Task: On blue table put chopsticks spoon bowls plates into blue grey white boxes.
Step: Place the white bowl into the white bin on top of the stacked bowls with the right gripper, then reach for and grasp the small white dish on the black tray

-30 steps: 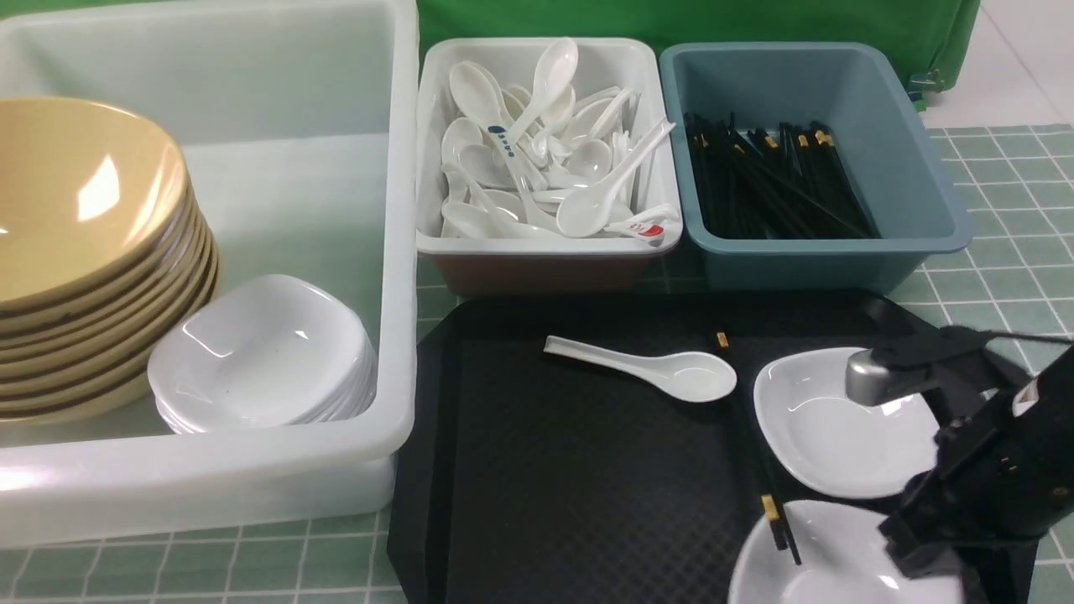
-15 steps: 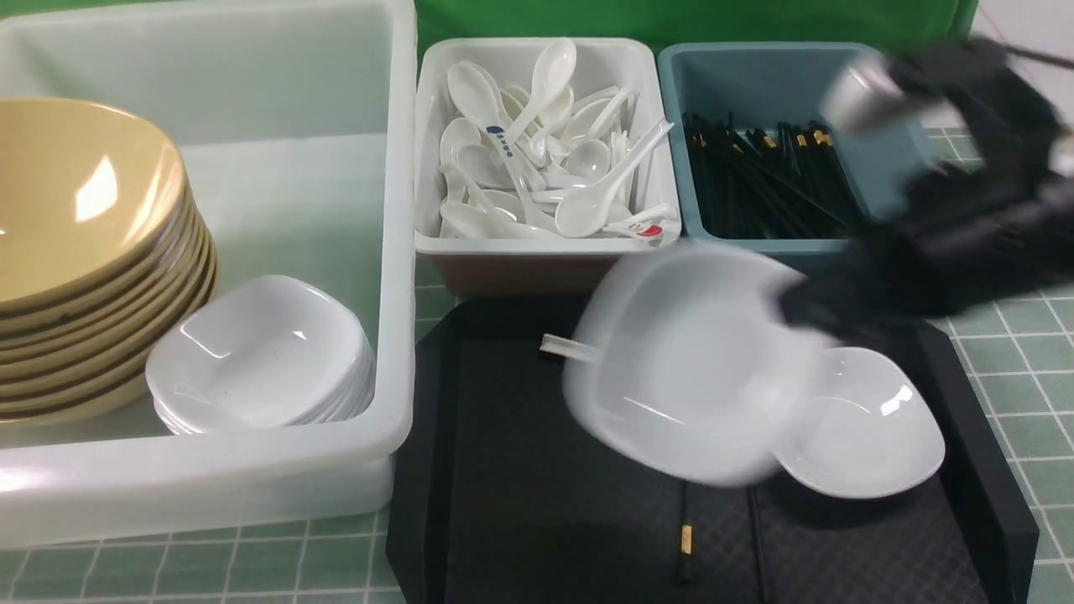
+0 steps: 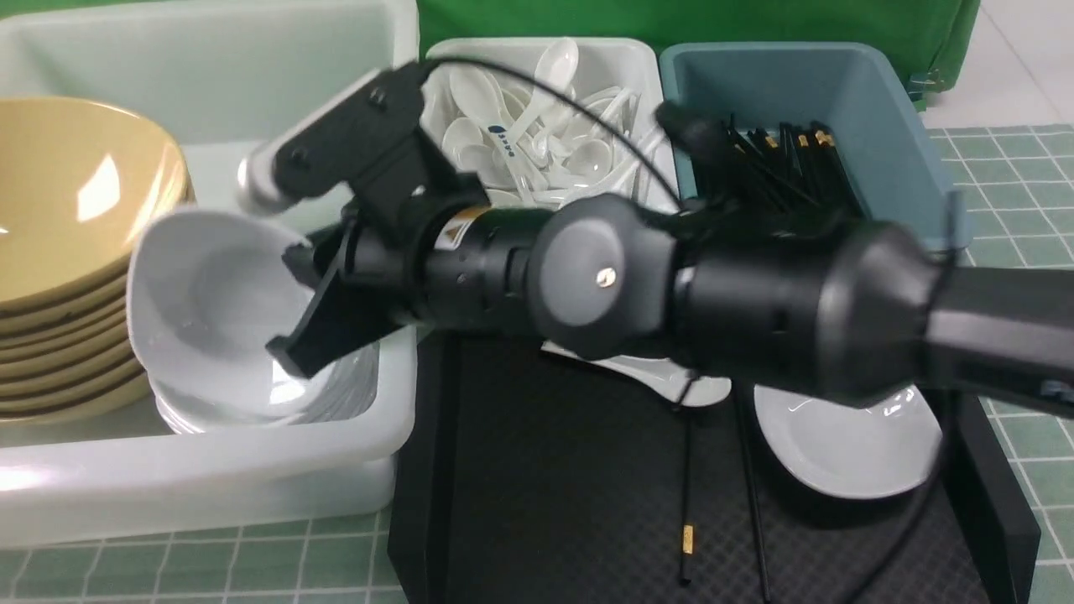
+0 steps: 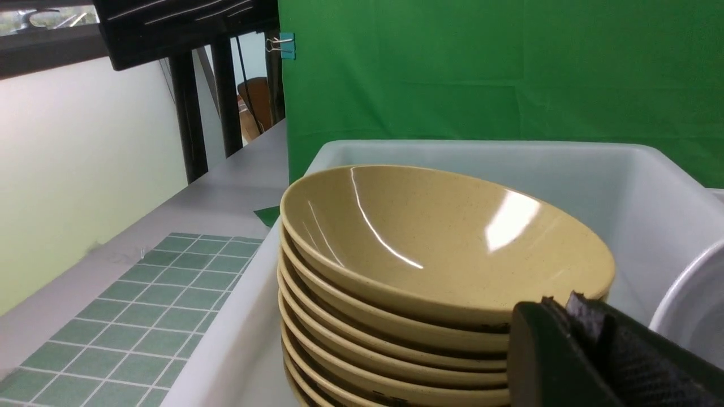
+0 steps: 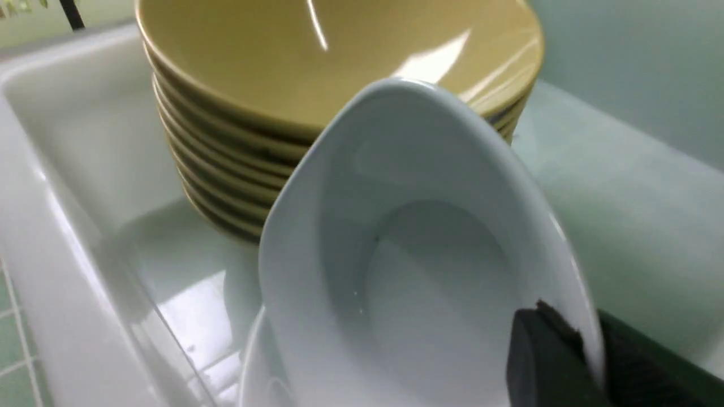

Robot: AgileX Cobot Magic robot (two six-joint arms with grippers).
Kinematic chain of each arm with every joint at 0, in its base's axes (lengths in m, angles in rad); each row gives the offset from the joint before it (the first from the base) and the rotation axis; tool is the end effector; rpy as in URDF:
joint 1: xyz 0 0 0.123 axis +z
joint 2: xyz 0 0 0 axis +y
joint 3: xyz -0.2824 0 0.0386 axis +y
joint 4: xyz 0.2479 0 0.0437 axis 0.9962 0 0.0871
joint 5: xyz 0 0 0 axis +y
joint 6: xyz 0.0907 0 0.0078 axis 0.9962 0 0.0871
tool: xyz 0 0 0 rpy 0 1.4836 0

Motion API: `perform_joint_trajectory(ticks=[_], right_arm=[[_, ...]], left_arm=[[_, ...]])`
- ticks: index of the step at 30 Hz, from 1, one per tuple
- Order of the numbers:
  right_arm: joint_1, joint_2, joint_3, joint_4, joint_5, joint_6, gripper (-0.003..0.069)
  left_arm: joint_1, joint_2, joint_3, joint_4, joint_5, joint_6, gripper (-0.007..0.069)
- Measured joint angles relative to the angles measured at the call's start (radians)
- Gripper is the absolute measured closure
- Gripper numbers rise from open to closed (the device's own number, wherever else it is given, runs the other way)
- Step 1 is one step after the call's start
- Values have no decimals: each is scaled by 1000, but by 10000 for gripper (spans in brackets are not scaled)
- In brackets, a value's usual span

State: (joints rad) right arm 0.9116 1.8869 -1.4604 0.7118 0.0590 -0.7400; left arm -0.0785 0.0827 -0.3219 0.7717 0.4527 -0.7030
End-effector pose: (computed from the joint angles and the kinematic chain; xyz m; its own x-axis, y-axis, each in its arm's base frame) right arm 0.2743 0.3599 0.2825 -0.2058 -0.3130 -0.9272 -0.8181 0.5749 -0.0125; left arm 0.0410 0.0247 0.2851 -0.0126 0.0161 -0.9998 -0.2292 0.9732 0.0186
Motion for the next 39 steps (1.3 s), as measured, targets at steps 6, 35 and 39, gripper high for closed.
perform_joint_trajectory(ticks=[6, 35, 39], right_arm=[[-28, -33, -5, -46, 149, -82, 275], [-732, -201, 461, -775, 513, 706, 216], [-732, -149, 462, -712, 514, 682, 244]], left_arm=[[0, 0, 0, -7, 9, 0, 620], [0, 0, 37, 17, -69, -46, 620], [0, 0, 40, 28, -89, -46, 620]])
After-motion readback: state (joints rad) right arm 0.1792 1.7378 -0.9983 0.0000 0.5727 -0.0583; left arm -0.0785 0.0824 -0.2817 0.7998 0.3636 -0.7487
